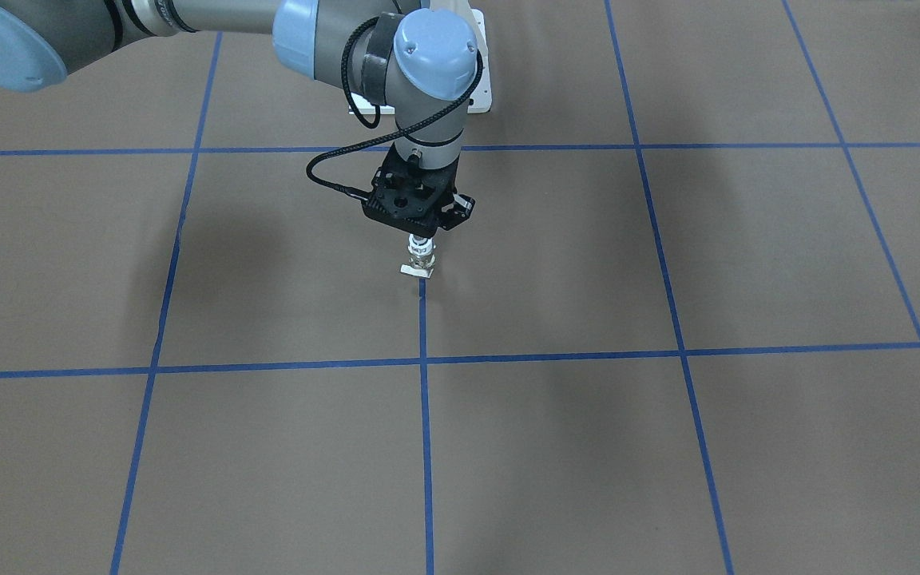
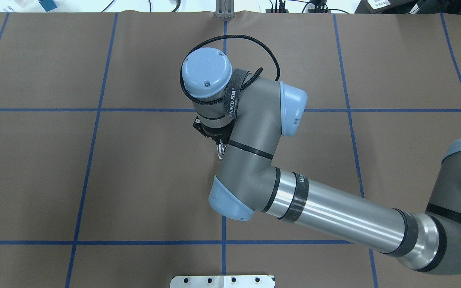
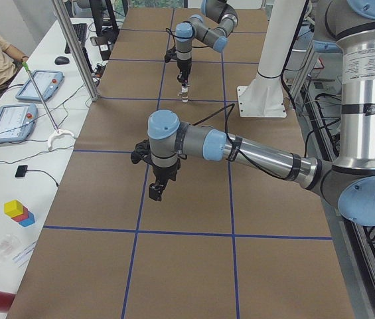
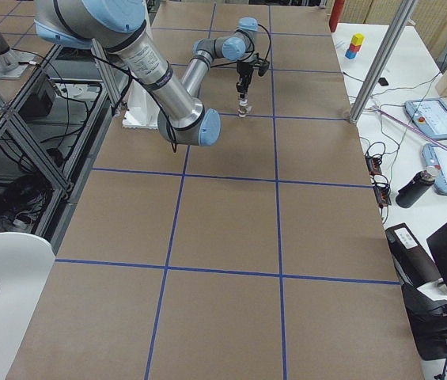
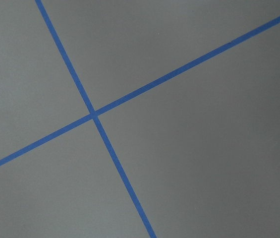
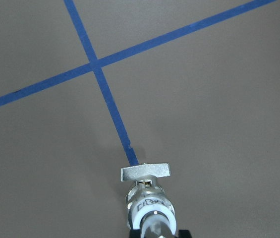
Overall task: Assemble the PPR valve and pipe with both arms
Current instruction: 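Lower and press the chrome fitting onto the white valve with the right gripper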
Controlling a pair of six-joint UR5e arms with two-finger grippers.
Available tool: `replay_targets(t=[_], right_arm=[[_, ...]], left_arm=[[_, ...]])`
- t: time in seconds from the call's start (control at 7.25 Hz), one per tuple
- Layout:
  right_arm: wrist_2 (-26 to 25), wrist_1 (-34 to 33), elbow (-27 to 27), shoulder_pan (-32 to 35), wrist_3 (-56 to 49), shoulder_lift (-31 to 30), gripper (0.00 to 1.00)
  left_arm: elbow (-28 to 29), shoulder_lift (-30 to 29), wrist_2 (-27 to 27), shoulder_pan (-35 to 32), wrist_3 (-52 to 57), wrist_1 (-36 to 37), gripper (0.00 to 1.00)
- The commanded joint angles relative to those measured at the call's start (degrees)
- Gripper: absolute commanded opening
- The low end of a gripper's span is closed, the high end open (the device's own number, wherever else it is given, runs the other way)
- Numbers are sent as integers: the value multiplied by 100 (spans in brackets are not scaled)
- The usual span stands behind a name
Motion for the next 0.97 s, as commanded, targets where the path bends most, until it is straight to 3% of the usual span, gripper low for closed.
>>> replay_targets(t=[0.0,0.41,0.83], right_arm=[[0,0,0,0,0,0,48],[0,9,0,0,0,0,65],[-9,9,9,0,-9,-9,69]], left_arm=[[0,7,-3,-8,1,0,100],[0,7,6,1,1,0,100],[0,-1,6,1,1,0,100]])
